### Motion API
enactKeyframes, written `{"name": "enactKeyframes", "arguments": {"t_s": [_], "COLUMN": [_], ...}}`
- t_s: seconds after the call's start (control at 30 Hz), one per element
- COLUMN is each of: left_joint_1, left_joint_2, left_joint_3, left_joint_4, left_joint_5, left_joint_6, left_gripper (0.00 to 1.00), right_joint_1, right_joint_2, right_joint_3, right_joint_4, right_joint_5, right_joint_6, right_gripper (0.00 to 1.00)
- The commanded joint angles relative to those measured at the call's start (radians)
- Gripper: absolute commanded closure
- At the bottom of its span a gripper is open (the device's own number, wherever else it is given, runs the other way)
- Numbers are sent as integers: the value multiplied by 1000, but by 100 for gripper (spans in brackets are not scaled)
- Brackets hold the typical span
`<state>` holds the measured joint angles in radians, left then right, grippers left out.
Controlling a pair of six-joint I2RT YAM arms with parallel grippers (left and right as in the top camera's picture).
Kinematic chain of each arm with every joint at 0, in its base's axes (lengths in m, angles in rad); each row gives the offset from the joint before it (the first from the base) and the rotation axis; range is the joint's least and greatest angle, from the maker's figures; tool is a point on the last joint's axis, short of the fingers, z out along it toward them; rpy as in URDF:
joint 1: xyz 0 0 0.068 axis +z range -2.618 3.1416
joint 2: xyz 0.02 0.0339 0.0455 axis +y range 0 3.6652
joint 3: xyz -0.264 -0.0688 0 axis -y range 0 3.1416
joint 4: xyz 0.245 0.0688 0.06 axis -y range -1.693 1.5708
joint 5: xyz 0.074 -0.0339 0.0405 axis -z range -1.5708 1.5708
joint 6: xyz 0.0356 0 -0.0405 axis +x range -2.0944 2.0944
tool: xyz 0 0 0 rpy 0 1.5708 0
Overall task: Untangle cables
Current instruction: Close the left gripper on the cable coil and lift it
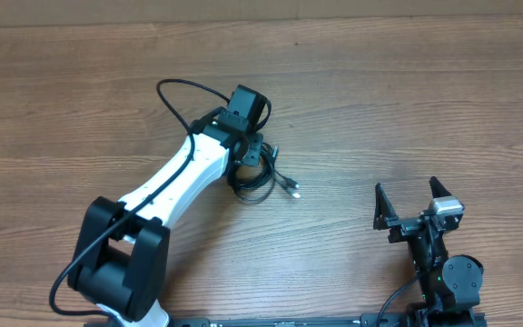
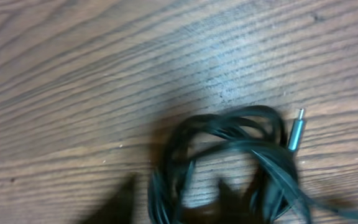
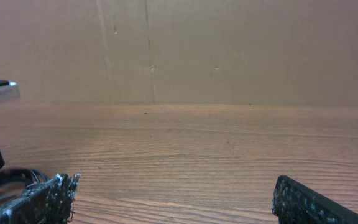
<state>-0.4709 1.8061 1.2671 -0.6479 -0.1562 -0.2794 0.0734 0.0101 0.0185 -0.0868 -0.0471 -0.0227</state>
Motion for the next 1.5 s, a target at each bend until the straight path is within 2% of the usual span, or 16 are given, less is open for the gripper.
{"name": "enactKeyframes", "arguments": {"t_s": [0.0, 0.1, 0.2, 0.27, 0.47, 0.63, 0.7, 0.8, 0.93, 1.03, 1.07, 1.2, 1.47], "left_joint_1": [0, 0, 1, 3, 29, 52, 54, 53, 54, 53, 53, 68, 92], "left_joint_2": [-11, -11, -9, -5, 29, 61, 77, 105, 161, 216, 225, 219, 90], "left_joint_3": [5, 5, 3, 1, -35, -55, -55, -55, -55, -55, -55, -51, 24], "left_joint_4": [-13, -16, -28, -32, 3, 60, 86, 116, 134, 145, 147, 141, 24], "left_joint_5": [-27, -27, -27, -27, -23, 61, 70, 73, 122, 127, 124, 122, 123], "left_joint_6": [-60, -7, 116, 176, 291, 404, 408, 407, 407, 407, 407, 397, 224], "left_gripper": [23, 12, 12, 15, 34, 35, 39, 52, 58, 92, 96, 96, 96], "right_joint_1": [1, 1, 1, 1, 1, 1, 1, 1, 1, 1, 1, 1, 1], "right_joint_2": [-7, -7, -7, -7, -7, -7, -7, -7, -7, -7, -7, -7, -7], "right_joint_3": [-11, -11, -11, -11, -11, -11, -11, -11, -11, -11, -11, -11, -11], "right_joint_4": [6, 5, 6, 6, 6, 6, 6, 6, 5, 5, 6, 6, 6], "right_joint_5": [2, 2, 2, 2, 2, 2, 2, 2, 2, 2, 2, 2, 2], "right_joint_6": [-1, -1, -1, -1, -1, -1, -1, -1, -1, -1, -1, -2, -2], "right_gripper": [0, 0, 0, 0, 0, 0, 0, 0, 0, 0, 0, 0, 0]}}
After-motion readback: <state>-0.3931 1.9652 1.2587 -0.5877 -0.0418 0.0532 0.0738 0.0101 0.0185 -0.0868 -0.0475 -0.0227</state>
